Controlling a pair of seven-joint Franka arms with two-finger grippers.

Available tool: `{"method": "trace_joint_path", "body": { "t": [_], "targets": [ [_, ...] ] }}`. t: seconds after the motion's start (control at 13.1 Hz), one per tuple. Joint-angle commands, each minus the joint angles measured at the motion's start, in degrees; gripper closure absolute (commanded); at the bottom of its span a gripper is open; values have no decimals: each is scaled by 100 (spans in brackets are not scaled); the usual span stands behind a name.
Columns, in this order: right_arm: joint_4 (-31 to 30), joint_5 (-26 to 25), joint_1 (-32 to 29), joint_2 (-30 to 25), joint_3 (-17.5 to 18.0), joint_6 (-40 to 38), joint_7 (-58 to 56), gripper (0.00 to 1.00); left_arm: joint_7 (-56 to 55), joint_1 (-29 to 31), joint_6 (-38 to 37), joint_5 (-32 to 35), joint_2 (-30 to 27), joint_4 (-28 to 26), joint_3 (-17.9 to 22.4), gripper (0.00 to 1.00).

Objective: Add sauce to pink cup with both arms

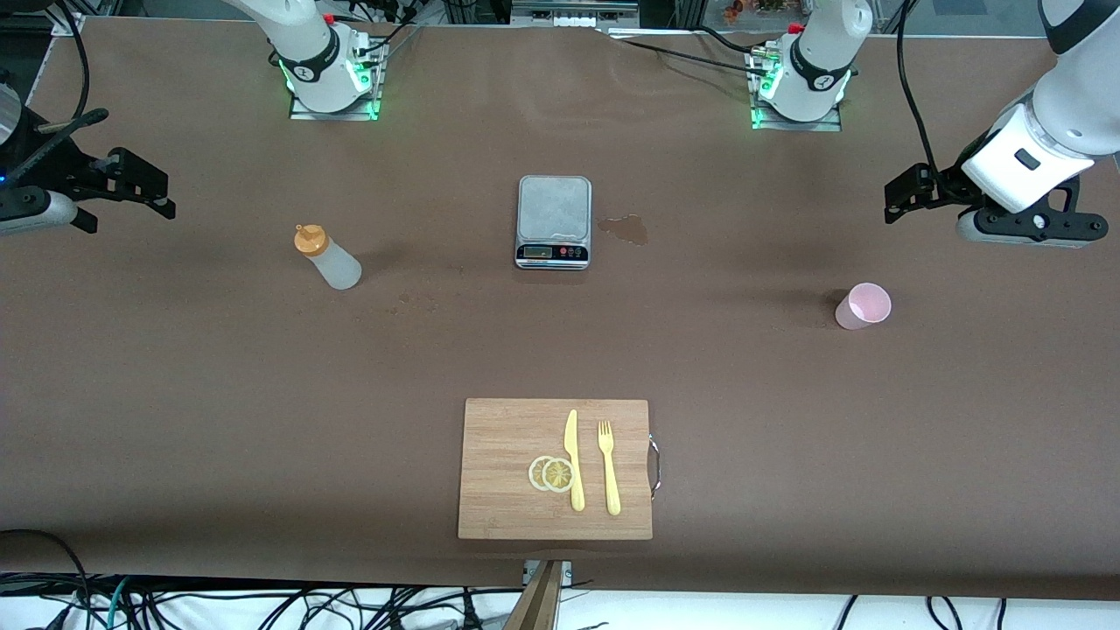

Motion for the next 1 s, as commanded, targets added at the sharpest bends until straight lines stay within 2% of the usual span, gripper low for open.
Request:
{"method": "trace_joint_path", "body": {
  "t": [0.0,0.23,0.38,0.54,0.92],
  "targets": [
    [116,3,-1,32,12,23,-49,0,-23,-1,-127,-17,92,193,3,0],
    [116,3,-1,32,12,86,-49,0,-31,-9,-135,9,136,201,12,0],
    [116,3,7,32,12,85,-49,0,-31,-44,-135,377,180,280,-32,0],
    [125,21,7,41,12,94,-49,0,-31,-45,-135,448,180,342,-23,0],
    [125,30,25,32,21,94,-49,0,4,-45,-135,387,171,351,-14,0]
  ]
}}
